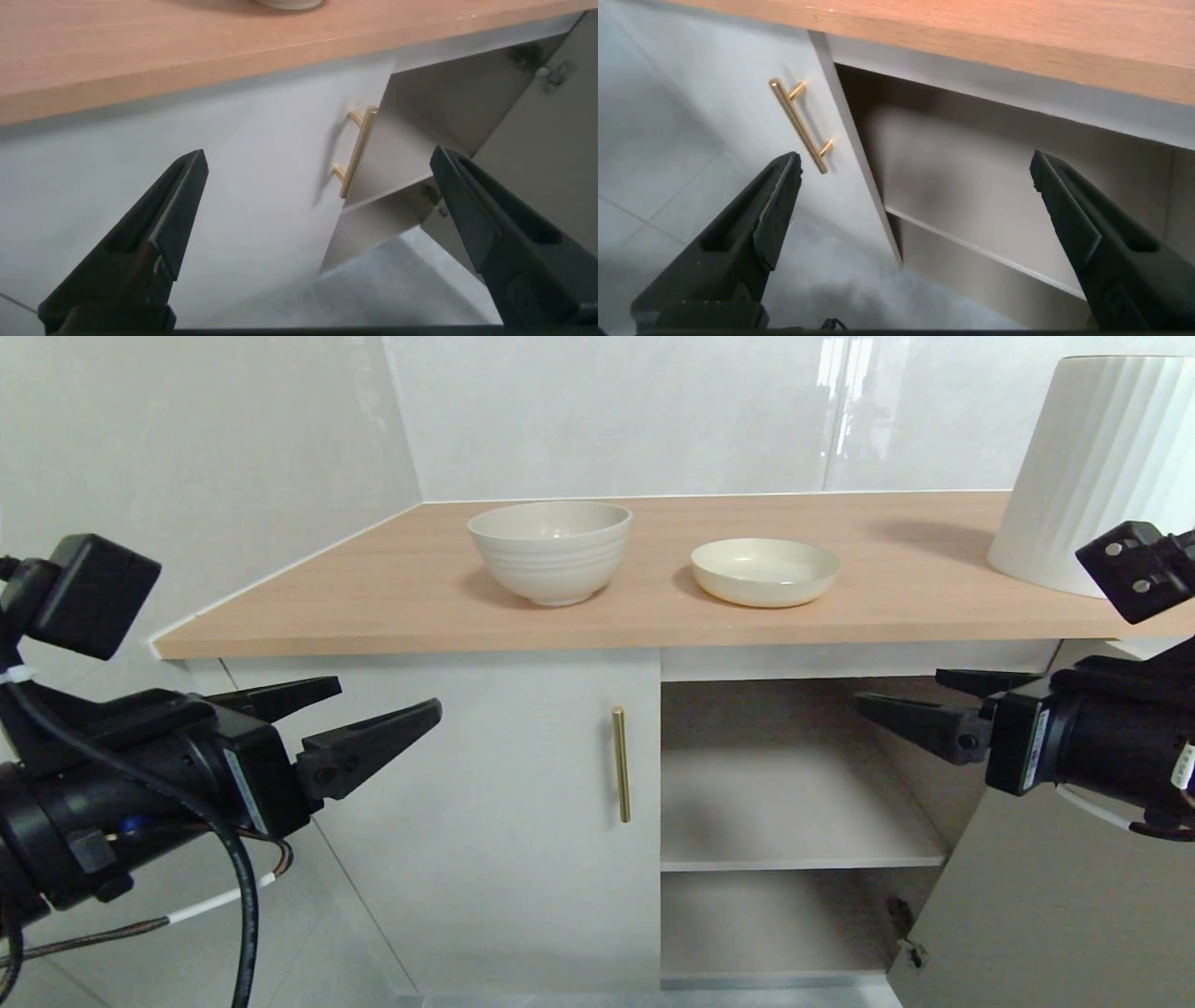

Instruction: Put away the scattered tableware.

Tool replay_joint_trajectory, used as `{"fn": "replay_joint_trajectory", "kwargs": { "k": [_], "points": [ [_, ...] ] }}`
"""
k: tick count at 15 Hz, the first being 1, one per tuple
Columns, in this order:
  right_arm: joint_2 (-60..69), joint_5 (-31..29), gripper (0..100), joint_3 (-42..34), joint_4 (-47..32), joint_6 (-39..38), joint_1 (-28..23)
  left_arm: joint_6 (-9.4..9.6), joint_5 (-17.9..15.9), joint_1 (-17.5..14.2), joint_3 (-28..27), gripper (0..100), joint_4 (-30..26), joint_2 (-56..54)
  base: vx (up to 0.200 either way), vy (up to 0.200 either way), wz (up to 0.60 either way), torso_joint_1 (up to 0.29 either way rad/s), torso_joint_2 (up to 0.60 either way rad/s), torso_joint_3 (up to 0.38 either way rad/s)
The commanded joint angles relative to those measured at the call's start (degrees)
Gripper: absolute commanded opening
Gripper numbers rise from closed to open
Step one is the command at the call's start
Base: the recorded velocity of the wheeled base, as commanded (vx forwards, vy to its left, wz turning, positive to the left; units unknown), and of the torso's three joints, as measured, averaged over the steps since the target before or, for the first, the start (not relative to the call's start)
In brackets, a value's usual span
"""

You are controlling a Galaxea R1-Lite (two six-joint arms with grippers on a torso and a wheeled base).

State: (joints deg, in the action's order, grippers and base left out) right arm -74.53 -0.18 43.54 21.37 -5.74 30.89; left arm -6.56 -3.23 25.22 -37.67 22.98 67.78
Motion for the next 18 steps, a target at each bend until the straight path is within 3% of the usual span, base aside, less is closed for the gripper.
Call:
{"fn": "replay_joint_trajectory", "kwargs": {
  "k": [1, 5, 9, 18],
  "points": [
    [0.0, 0.09, 100, -0.21, -0.01, 0.03, 0.05, -0.03, -0.02, 0.0, -0.04, 100, 0.05, 0.16, 0.0, 0.0, 0.0, 0.0, 0.0, 0.0],
    [0.18, 0.18, 100, -0.3, -0.01, 0.03, 0.05, -0.03, -0.02, 0.0, -0.04, 100, 0.05, 0.07, 0.0, 0.0, 0.0, 0.014, -0.17, -0.235],
    [0.09, 0.01, 100, -0.21, -0.01, 0.03, 0.05, -0.03, -0.02, 0.0, -0.04, 100, -0.13, 0.34, 0.0, 0.0, 0.0, 0.071, -0.52, -0.353],
    [-2.11, 0.01, 100, 2.25, -0.01, -0.06, -0.04, -0.03, -0.02, -0.17, -2.23, 100, -0.39, 5.52, 0.0, 0.0, 0.0, 0.15, -0.46, -0.324]
  ]
}}
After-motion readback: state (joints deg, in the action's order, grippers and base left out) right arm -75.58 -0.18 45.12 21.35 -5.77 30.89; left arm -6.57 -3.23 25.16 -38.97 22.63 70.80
